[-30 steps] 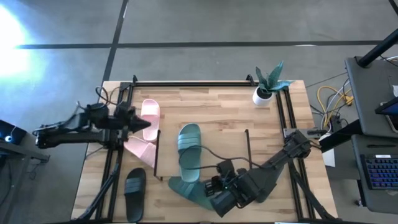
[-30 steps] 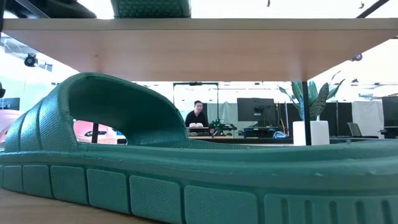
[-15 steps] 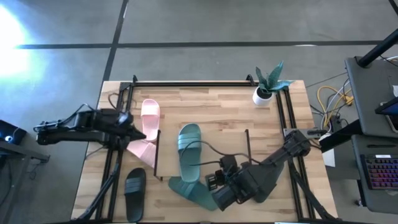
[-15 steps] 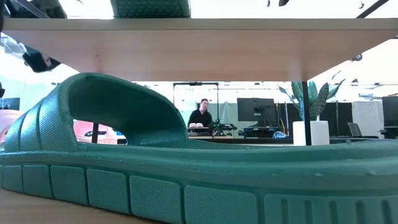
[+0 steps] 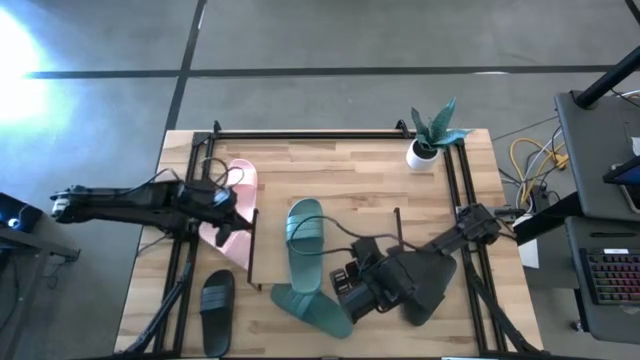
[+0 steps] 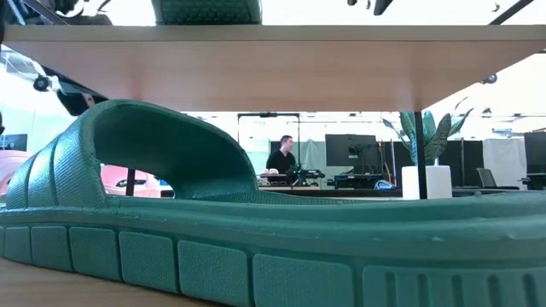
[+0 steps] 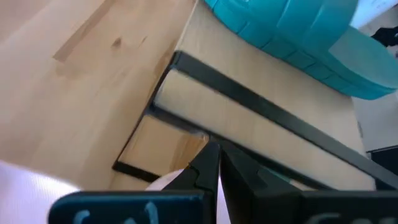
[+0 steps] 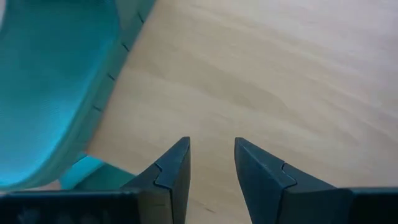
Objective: Pick and place slides into the shelf
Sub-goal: Put the top green slide on the shelf
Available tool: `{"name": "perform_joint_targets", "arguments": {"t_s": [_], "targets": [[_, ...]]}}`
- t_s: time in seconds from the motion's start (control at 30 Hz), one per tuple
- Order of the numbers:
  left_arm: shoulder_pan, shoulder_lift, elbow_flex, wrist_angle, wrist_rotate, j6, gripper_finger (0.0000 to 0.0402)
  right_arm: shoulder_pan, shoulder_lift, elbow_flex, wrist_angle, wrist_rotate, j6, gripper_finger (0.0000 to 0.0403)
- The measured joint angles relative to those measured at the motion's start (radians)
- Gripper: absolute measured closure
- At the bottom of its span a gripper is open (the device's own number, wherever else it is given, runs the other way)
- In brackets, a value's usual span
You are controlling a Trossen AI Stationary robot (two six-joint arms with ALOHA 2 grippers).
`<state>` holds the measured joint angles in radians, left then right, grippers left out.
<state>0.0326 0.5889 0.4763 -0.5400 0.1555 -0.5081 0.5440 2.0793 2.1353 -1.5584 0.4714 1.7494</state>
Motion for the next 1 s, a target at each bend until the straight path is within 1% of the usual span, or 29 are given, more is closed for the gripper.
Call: {"name": "perform_joint_targets", "arguments": {"t_s": [0.1,0.23,0.37,0.5,0.6,0.7,0.9,1.0], "targets": [[0.0,0.045,0.002,0.051,0.004,0.003,0.0402,-0.002,-0.001,0.0,0.046,-0.008,-0.01,0.0287],[0.0,0.099,0.0,0.07,0.017,0.018,0.0402,-0.013,-0.001,0.0,0.135,-0.003,-0.057,0.0287],[0.0,0.128,0.0,0.073,0.031,0.018,0.0402,-0.055,-0.001,-0.004,0.14,0.022,-0.104,0.0287],[0.0,0.134,0.0,0.104,0.075,0.017,0.0402,-0.116,-0.001,-0.011,0.14,0.018,-0.193,0.0287],[-0.001,0.132,0.0,0.12,0.1,0.013,0.0402,-0.158,-0.001,-0.016,0.153,-0.011,-0.272,0.0287],[-0.001,0.129,0.0,0.126,0.103,-0.007,0.0402,-0.185,-0.001,-0.018,0.16,-0.033,-0.335,0.0287],[-0.002,0.142,0.0,0.131,0.105,-0.008,0.0402,-0.203,-0.001,-0.018,0.173,-0.087,-0.379,0.0287],[-0.003,0.152,0.0,0.135,0.106,-0.005,0.0402,-0.205,-0.001,-0.018,0.211,-0.151,-0.405,0.0287]]}}
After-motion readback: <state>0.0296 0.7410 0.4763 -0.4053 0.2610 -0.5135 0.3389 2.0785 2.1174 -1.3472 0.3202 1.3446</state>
